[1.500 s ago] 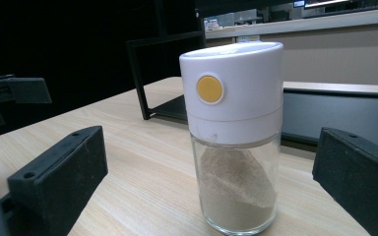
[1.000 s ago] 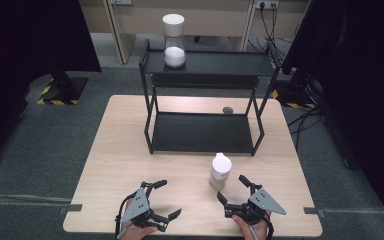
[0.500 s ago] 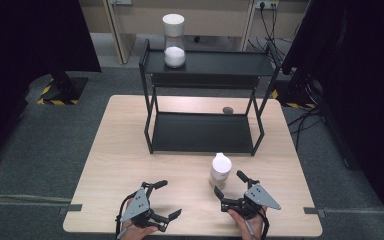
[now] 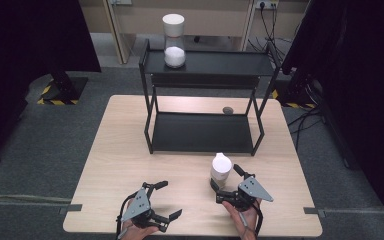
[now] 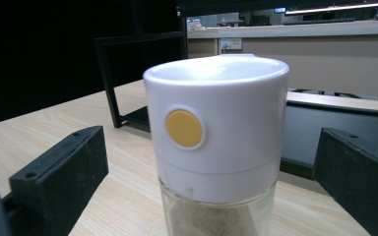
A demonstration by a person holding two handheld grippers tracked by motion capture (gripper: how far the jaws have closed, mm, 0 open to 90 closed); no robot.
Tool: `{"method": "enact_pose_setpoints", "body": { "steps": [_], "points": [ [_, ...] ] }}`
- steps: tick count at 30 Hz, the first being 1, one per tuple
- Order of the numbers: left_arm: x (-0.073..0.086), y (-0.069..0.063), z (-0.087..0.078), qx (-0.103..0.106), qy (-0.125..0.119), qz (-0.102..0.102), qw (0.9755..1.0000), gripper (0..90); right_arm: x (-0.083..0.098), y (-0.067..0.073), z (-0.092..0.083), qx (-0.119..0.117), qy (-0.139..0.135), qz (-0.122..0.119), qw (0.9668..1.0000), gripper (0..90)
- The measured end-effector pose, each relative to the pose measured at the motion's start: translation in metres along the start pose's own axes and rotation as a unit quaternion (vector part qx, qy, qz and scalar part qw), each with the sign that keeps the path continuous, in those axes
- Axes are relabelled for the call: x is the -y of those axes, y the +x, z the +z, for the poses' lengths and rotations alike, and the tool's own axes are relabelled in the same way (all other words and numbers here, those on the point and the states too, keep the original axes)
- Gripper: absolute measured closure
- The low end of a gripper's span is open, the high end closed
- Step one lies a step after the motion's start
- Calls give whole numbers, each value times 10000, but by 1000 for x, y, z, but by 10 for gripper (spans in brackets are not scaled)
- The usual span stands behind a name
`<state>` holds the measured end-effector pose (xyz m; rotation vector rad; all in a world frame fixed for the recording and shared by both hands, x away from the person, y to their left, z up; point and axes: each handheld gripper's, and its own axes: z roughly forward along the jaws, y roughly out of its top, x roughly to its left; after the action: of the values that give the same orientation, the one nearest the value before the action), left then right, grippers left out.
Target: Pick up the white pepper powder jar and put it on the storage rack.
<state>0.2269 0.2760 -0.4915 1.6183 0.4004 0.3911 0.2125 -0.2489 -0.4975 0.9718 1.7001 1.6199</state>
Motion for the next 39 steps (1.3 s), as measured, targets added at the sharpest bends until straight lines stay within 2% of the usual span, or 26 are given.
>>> {"method": "enact_pose_setpoints", "body": {
  "steps": [17,24,30,33,39],
  "points": [
    [1,1,0,-24,-9,-54,10000,11,-4,3,20,173,218,-106,9996,57],
    [1,1,0,-21,-5,-72,10000,11,-5,2,23,212,349,-73,9991,163],
    [2,1,0,-10,4,-112,9999,12,-6,-3,23,34,394,-74,9992,302],
    [2,1,0,-18,-9,-117,9999,12,-9,-1,22,50,438,-162,9989,306],
    [2,1,0,-13,-10,-135,9999,12,-12,1,20,36,427,-186,9989,307]
  ]
}}
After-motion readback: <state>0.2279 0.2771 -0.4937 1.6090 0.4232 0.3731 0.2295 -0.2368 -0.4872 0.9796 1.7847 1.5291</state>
